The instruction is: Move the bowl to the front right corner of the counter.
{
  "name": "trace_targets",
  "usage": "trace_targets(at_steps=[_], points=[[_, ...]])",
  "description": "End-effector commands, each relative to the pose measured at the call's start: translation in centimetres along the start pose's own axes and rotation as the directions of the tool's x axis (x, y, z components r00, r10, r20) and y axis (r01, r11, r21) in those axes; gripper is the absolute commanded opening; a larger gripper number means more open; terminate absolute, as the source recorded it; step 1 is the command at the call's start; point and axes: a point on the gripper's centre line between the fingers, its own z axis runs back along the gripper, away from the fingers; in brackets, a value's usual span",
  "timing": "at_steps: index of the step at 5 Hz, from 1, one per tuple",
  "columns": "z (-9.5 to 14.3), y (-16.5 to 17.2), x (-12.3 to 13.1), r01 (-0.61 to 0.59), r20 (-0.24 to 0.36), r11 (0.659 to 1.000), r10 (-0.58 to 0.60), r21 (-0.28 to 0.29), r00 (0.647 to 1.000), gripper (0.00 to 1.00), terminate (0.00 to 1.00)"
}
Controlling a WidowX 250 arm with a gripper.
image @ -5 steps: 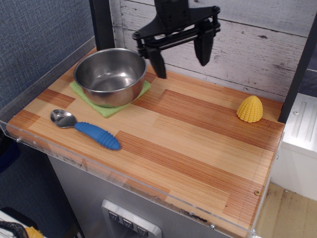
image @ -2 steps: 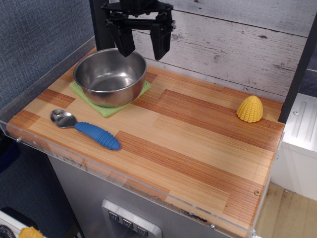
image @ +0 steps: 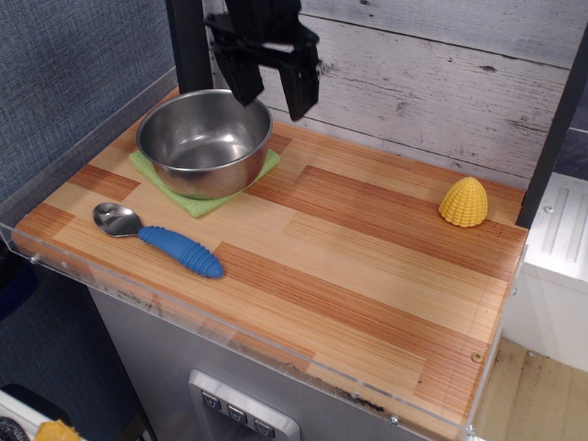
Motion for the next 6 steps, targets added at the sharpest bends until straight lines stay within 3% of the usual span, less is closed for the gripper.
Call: trace_targets(at_steps=[1, 3, 6], points=[[-1.4, 0.0, 1.1, 0.023, -0.007, 0.998, -0.022, 0.06, 1.0, 1.0, 0.0], [-1.6, 1.5, -0.3, -0.055, -0.054, 0.993, 0.061, 0.102, 0.997, 1.0, 0.0], [-5.3, 1.8, -0.4, -0.066, -0.127, 0.994, 0.077, 0.09, 0.989, 1.0, 0.0]])
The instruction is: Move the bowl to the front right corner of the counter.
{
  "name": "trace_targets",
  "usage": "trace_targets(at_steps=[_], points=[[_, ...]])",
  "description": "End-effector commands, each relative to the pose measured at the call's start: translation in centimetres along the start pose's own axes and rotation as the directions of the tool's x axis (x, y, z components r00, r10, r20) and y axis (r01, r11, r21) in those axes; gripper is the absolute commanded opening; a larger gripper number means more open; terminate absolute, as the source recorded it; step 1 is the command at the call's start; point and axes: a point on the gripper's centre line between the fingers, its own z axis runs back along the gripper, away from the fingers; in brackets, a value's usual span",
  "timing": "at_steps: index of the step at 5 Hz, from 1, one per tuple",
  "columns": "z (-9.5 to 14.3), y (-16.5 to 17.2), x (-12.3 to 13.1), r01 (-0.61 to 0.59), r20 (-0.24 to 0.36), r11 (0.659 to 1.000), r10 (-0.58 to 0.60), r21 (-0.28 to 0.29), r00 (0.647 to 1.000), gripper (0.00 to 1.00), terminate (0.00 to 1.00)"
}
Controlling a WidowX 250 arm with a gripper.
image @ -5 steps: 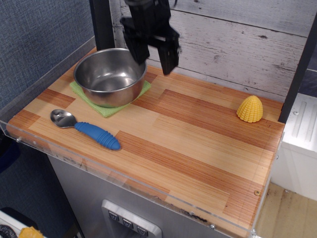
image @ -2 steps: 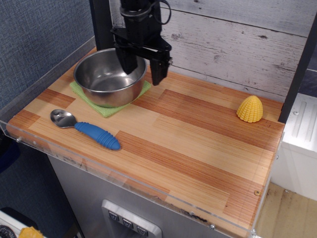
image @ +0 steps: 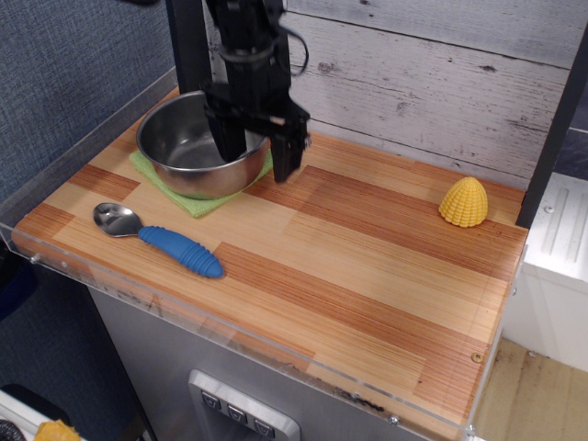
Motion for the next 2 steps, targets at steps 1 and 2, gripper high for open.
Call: trace_targets(at_steps=[1, 2], points=[[0.84, -0.28, 2.28, 0.02, 0.03, 0.999, -0.021, 0.037, 0.999, 0.0, 0.0], [1.14, -0.27, 2.17, 0.019, 0.032, 0.999, -0.021, 0.043, 0.999, 0.0, 0.0]])
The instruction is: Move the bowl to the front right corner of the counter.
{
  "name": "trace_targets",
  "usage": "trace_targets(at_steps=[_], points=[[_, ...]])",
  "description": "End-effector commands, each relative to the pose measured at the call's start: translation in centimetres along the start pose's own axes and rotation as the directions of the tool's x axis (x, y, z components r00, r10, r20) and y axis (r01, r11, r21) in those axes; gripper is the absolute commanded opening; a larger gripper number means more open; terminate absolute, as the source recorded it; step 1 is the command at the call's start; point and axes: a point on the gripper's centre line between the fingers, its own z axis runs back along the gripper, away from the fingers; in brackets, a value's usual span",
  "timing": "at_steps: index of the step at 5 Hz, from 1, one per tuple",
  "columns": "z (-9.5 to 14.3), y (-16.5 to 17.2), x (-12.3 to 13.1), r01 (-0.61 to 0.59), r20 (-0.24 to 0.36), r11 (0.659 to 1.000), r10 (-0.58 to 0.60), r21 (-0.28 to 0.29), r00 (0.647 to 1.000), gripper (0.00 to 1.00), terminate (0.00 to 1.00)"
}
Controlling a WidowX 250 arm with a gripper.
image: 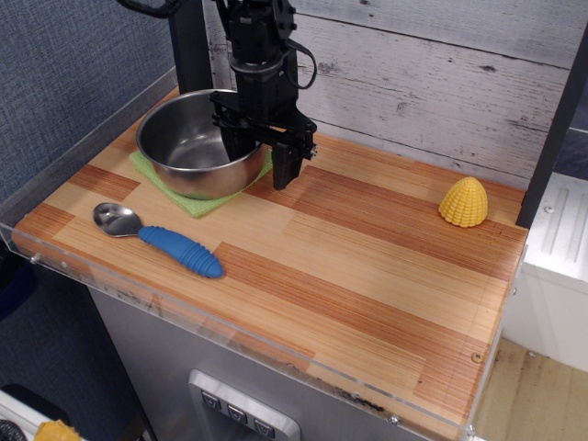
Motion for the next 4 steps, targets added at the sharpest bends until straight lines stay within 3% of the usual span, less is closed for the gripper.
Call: trace_targets(at_steps=[1, 3, 4], points=[[1.9, -0.1, 1.7, 0.011, 0.044, 1.0, -0.012, 0.025, 0.999, 0.0, 0.0], [2.9, 0.0, 2.0, 0.008, 0.053, 0.999, -0.01, 0.033, 0.999, 0.0, 0.0], [4.5, 0.1, 2.4, -0.003, 0.069, 0.998, -0.001, 0.057, 0.998, 0.0, 0.0]])
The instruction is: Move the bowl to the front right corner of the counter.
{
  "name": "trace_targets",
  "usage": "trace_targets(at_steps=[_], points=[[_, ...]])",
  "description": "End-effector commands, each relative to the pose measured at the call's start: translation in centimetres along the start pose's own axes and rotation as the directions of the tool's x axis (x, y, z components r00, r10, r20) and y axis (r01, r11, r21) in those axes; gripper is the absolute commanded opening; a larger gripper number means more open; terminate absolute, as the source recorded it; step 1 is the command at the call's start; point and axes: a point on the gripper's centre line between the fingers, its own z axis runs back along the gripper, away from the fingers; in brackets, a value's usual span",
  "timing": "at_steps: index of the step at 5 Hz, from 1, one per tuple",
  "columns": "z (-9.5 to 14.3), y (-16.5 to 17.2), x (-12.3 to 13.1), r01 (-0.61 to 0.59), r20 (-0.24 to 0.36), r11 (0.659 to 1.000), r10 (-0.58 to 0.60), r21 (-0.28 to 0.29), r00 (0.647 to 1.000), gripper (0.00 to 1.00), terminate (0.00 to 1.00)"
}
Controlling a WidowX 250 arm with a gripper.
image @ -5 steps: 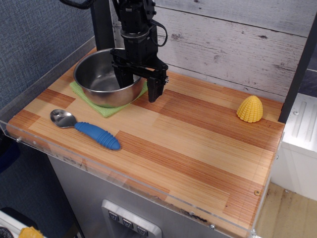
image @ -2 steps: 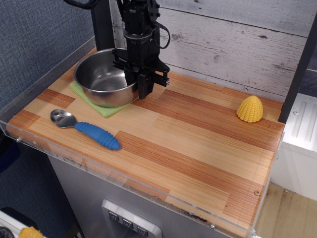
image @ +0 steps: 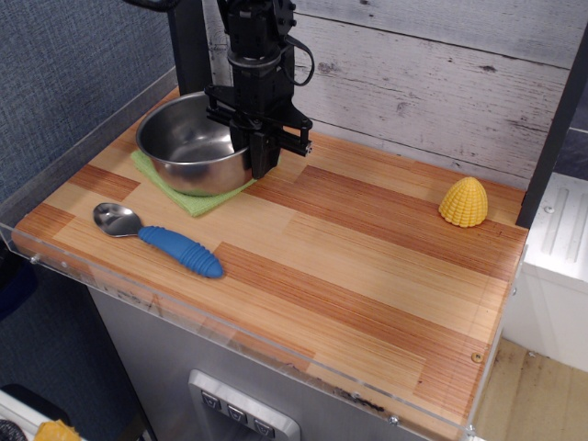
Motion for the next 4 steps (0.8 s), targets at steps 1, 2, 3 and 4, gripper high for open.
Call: trace_targets(at_steps=[1, 2, 3, 4], points=[[6.9, -0.3, 2.4, -0.001, 0.134, 0.998, -0.007, 0.065, 0.991, 0.0, 0.0], [8.4, -1.8, 1.6, 0.03, 0.167, 0.998, -0.04, 0.06, 0.985, 0.0, 0.0], [9.0, -3.8, 0.7, 0.098, 0.174, 0.994, -0.104, 0.04, 0.979, 0.0, 0.0], [9.0, -6.3, -0.1, 0.177, 0.181, 0.984, -0.178, 0.023, 0.967, 0.0, 0.0]])
